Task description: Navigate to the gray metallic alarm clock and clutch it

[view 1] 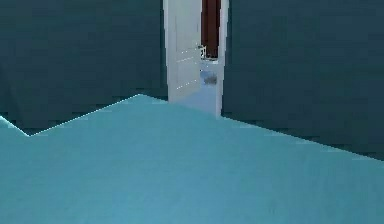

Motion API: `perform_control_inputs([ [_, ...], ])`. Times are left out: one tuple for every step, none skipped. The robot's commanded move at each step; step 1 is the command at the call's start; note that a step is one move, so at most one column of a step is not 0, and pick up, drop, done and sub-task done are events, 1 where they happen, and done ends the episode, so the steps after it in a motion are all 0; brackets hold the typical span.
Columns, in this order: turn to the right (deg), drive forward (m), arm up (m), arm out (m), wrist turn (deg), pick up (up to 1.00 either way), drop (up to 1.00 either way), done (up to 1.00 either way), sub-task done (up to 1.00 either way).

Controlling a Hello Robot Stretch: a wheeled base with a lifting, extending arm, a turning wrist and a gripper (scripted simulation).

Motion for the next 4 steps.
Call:
perform_control_inputs([
  [0.0,1.00,0.00,0.00,0.0,0.00,0.00,0.00,0.00],
  [0.0,1.00,0.00,0.00,0.0,0.00,0.00,0.00,0.00],
  [0.0,1.00,0.00,0.00,0.0,0.00,0.00,0.00,0.00],
  [6.0,0.00,0.00,0.00,0.0,0.00,0.00,0.00,0.00],
])
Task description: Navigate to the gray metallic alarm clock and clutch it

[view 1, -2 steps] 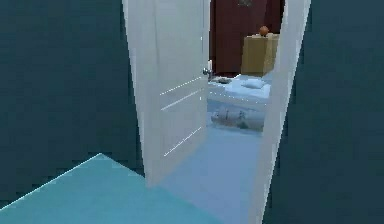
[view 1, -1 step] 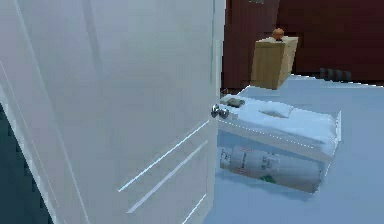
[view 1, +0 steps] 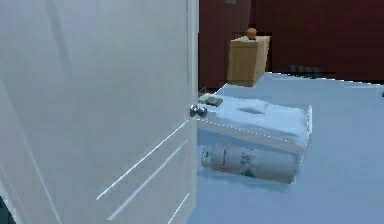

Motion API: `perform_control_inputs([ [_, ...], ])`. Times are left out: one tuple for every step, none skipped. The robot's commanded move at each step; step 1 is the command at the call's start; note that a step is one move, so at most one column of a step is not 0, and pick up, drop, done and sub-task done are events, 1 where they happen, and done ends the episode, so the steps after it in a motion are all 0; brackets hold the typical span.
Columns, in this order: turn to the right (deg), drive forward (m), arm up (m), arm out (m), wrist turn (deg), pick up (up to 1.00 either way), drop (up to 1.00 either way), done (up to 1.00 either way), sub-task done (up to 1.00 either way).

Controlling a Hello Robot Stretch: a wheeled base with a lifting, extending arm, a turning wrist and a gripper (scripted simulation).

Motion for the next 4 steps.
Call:
perform_control_inputs([
  [0.0,0.05,0.00,0.00,0.0,0.00,0.00,0.00,0.00],
  [33.0,0.00,0.00,0.00,0.0,0.00,0.00,0.00,0.00],
  [0.0,0.45,0.00,0.00,0.0,0.00,0.00,0.00,0.00],
  [21.0,0.00,0.00,0.00,0.0,0.00,0.00,0.00,0.00],
])
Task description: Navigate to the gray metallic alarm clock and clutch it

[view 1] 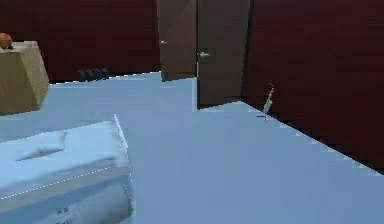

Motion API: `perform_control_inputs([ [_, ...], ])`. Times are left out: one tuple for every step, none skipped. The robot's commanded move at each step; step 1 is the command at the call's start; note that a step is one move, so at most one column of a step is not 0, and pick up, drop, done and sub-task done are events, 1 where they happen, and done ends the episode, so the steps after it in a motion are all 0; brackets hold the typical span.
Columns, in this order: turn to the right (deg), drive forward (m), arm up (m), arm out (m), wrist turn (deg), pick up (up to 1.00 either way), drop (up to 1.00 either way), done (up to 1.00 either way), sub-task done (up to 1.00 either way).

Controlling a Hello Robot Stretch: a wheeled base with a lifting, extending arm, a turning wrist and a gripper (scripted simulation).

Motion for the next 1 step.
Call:
perform_control_inputs([
  [0.0,1.00,0.00,0.00,0.0,0.00,0.00,0.00,0.00],
])
